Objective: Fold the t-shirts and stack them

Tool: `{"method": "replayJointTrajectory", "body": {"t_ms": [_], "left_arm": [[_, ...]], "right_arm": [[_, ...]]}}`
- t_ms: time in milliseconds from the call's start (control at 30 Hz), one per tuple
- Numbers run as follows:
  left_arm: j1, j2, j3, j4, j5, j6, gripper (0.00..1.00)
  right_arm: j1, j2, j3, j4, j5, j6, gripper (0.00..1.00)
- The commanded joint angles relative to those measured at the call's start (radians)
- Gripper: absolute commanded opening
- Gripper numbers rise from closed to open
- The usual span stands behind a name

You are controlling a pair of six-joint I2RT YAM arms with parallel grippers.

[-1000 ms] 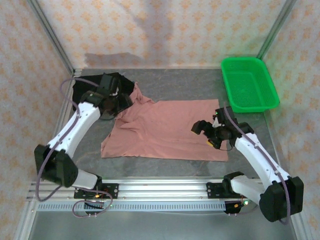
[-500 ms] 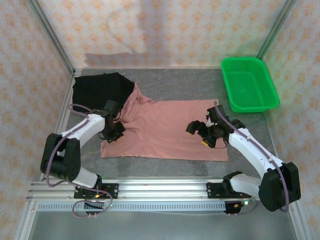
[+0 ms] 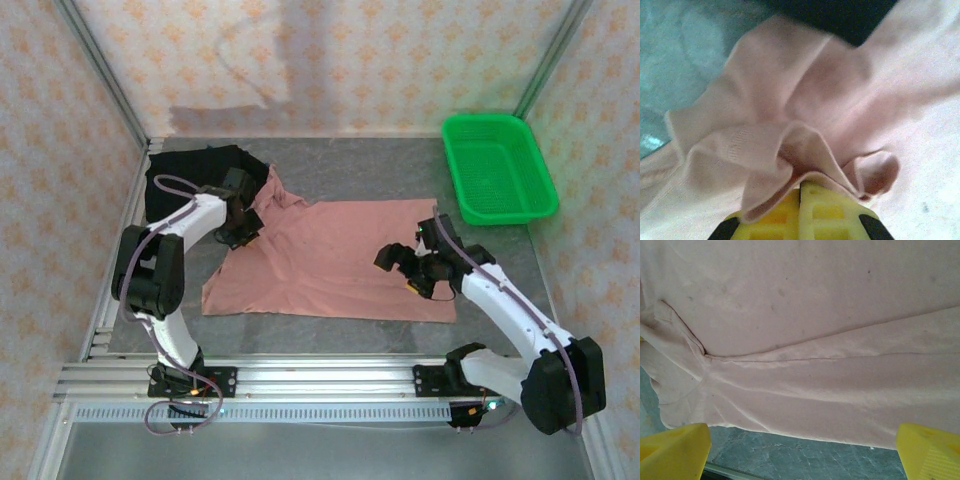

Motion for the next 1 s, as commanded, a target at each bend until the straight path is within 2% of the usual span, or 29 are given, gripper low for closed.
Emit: {"method": "replayJointTrajectory", "body": {"t_ms": [0, 100, 200, 333, 400, 500, 600, 767, 967], "left_arm": [[0.005, 0.035, 0.024, 0.011, -0.018, 0.023, 0.0], [-0.003, 0.016, 0.032, 0.045, 0.006, 0.018, 0.03], [-0.005, -0.039, 0.025, 0.038, 0.002, 0.012, 0.11], [-0.007, -0.192, -0.053, -0.009, -0.04, 0.008, 0.38], [-0.007, -0.284, -0.132, -0.032, -0.043, -0.001, 0.47], [-0.007, -0.378, -0.243, -0.07, -0.063, -0.005, 0.48], [-0.006, -0.443, -0.377, -0.01, -0.04, -0.041, 0.45], [0.005, -0.426, -0.478, 0.076, -0.037, -0.076, 0.38], [0.032, -0.389, -0.531, 0.112, -0.066, -0.071, 0.35]], "right_arm": [[0.006, -0.02, -0.024, 0.013, 0.023, 0.018, 0.95], [0.007, -0.018, -0.024, 0.017, 0.025, 0.019, 0.95], [0.007, -0.018, -0.02, 0.018, 0.028, 0.021, 0.95], [0.007, -0.018, -0.015, -0.01, 0.046, 0.019, 0.95], [0.006, -0.011, -0.016, -0.033, 0.068, 0.021, 0.95], [0.006, 0.004, -0.025, -0.021, 0.086, 0.034, 0.95], [0.007, 0.034, -0.026, 0.014, 0.108, 0.035, 0.95], [0.007, 0.177, 0.01, 0.054, 0.137, 0.013, 0.93], [0.007, 0.32, 0.009, 0.111, 0.191, 0.012, 0.84]]}}
